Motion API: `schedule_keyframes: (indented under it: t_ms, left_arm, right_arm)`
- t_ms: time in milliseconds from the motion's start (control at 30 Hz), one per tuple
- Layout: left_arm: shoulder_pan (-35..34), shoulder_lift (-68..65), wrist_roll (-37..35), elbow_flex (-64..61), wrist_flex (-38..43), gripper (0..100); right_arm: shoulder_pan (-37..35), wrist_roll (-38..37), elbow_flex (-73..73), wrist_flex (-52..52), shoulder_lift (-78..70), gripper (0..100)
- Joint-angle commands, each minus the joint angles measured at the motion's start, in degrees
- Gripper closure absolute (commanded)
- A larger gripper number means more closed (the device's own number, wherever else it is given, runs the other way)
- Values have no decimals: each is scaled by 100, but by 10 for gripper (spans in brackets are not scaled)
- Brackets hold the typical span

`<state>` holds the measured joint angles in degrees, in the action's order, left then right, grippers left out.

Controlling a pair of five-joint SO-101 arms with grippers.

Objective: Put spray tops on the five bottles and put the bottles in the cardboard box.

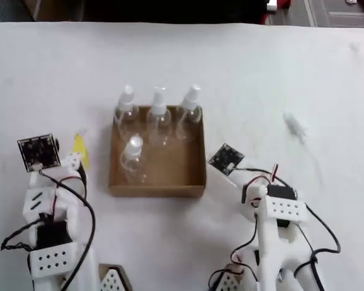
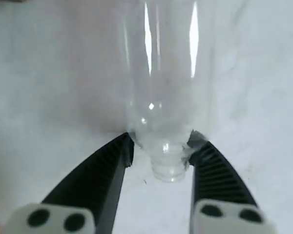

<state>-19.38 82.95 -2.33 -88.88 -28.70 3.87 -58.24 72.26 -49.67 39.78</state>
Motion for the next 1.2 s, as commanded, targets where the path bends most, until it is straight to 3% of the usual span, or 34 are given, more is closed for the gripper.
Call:
schedule_keyframes:
  t_ms: [0,67,333,633,700,867,1167]
  left_arm:
    - [75,66,44,44,167,835]
    - [75,66,44,44,167,835]
    - [75,66,44,44,167,835]
    - [75,66,44,44,167,835]
    - [75,66,44,44,167,835]
    - [75,66,44,44,167,835]
    - [75,66,44,44,167,835]
  right_arm:
    - [-48,88,-325,75,-444,912]
    - [-40,246,-457,84,-620,987]
    - [1077,598,-1248,-189,-347,981]
    - [1895,536,-3385,-2571,4,982]
    - [2026,0,-3859,-3143,4,982]
    - [2712,-2444,-5090,-4514,4,982]
    - [4198,-5952,-5960,-4497,57,981]
